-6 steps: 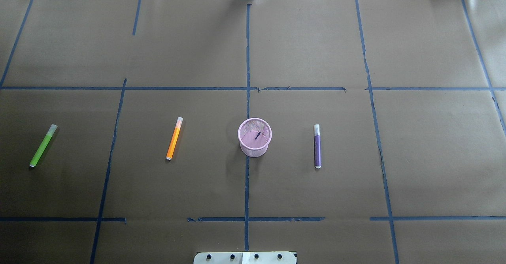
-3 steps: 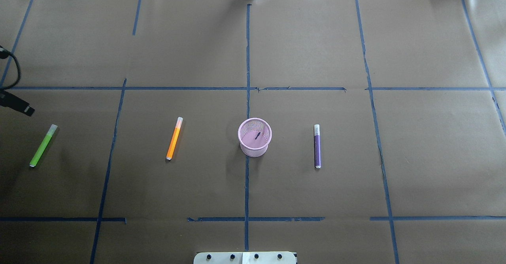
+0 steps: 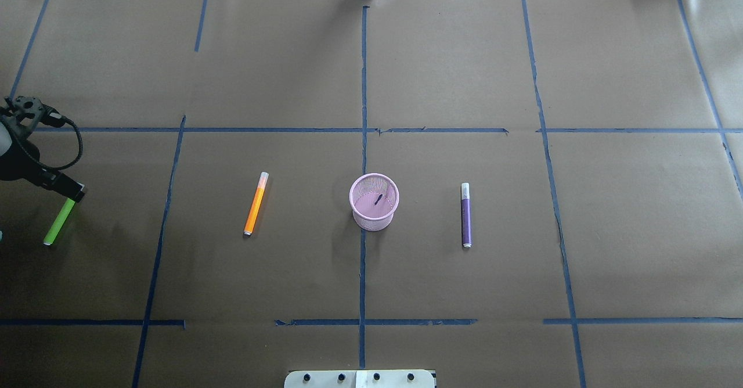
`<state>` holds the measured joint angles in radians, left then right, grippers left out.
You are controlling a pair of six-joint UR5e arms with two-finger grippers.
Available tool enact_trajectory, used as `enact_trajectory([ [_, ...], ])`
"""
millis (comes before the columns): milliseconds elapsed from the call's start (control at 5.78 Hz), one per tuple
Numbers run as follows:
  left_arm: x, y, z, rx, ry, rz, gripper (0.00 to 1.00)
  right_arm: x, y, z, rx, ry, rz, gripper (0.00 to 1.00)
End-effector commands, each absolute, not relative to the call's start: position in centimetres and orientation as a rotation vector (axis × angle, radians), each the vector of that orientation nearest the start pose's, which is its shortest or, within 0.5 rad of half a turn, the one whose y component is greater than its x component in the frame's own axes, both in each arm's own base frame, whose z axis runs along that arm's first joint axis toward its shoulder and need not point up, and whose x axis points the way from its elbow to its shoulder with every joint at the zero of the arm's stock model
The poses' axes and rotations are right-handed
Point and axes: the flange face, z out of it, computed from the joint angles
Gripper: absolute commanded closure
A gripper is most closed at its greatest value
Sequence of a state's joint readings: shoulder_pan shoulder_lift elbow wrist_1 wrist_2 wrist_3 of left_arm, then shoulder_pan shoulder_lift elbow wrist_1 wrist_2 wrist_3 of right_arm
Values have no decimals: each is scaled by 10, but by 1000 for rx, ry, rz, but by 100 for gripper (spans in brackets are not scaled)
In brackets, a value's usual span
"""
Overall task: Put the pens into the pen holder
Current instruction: 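Reach the left gripper down to the green marker while right approaches yellow marker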
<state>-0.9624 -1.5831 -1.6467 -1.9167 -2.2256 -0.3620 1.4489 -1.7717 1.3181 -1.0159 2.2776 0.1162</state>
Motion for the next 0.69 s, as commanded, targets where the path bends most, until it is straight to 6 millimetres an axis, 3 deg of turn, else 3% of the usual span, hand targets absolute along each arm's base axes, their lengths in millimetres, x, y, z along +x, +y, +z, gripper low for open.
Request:
enact_trajectory([
  [0,246,-466,617,81,761,389,0,23,-380,816,12,-713,-40,0],
  [519,251,-464,614,82,767,398,0,22,-380,817,9,-714,-41,0],
])
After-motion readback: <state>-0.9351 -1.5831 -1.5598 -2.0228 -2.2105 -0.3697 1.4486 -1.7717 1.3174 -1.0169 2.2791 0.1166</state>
